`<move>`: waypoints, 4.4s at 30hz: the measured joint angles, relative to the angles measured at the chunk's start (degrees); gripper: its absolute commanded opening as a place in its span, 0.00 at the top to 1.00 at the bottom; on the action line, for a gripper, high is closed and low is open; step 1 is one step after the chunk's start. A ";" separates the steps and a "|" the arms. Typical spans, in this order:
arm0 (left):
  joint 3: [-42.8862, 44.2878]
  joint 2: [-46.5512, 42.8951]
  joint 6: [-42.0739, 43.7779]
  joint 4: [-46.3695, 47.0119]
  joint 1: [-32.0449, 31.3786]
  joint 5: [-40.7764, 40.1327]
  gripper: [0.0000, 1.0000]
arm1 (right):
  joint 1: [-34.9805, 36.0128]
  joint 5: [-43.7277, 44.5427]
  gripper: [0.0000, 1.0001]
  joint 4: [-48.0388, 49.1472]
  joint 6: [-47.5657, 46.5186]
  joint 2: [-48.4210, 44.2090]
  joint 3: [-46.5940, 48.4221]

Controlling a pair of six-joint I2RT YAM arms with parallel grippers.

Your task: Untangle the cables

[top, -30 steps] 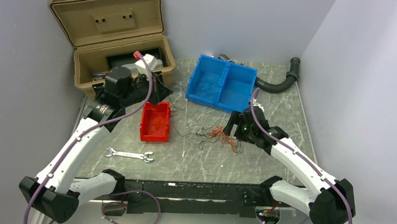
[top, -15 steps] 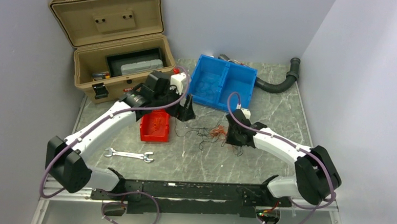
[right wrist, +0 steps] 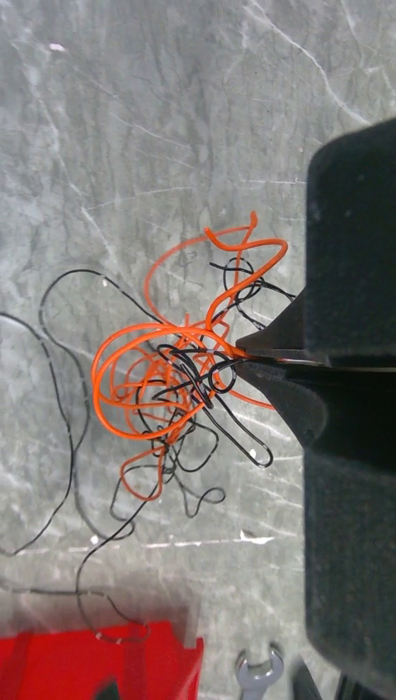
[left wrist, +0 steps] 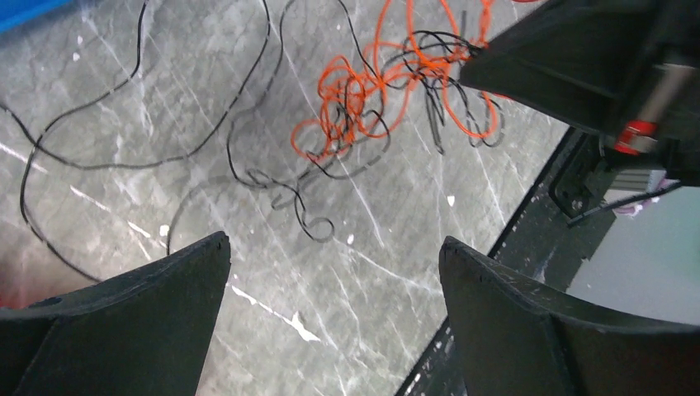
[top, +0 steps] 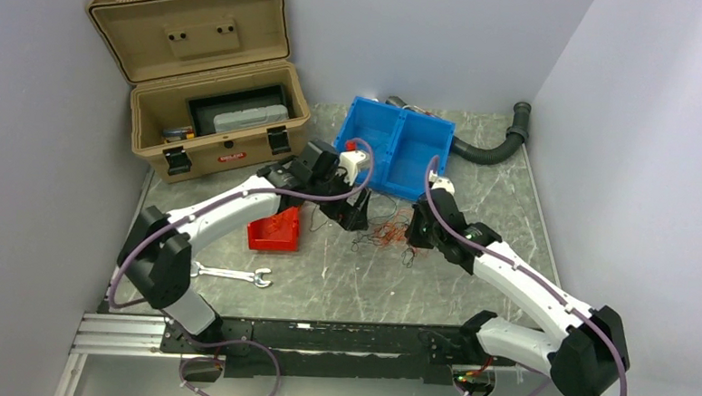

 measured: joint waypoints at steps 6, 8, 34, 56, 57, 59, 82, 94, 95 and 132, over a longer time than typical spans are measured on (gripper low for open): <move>2.47 6.64 0.66 4.13 -1.14 -0.42 0.02 | 0.00 -1.53 1.00 -1.49 -1.55 -1.64 2.95; 2.71 8.35 0.98 6.32 -2.23 -0.37 0.01 | 0.00 -2.27 1.00 -2.03 -1.68 -2.05 3.56; -10.56 9.07 -10.60 27.36 8.22 6.64 1.00 | -10.86 21.07 0.70 -21.77 12.98 -13.62 9.46; -9.79 -1.20 -12.74 21.81 7.74 19.56 1.00 | -10.47 -28.55 0.27 16.76 -11.28 -16.83 -12.02; -9.55 -1.57 -12.74 21.49 7.74 20.09 1.00 | -9.64 -28.24 0.27 17.79 -11.78 -16.79 -12.02; -9.09 -2.29 -12.76 20.98 7.74 21.14 1.00 | -7.76 -26.71 0.28 19.12 -12.59 -16.26 -12.00; -5.40 -7.52 -12.59 13.70 7.52 26.18 1.00 | -6.51 -28.20 0.45 39.41 -10.47 -25.73 -23.17; -0.85 -7.48 -9.53 7.87 4.28 26.38 1.00 | -6.54 -34.34 0.70 44.59 -10.14 -19.52 -22.27; -0.72 -7.37 -9.33 7.21 4.31 26.36 1.00 | -6.54 -34.47 0.73 44.83 -10.01 -19.65 -22.27; 1.53 -5.33 -8.90 4.72 4.55 24.04 1.00 | -6.56 -35.10 1.00 37.86 -11.89 -25.55 -19.45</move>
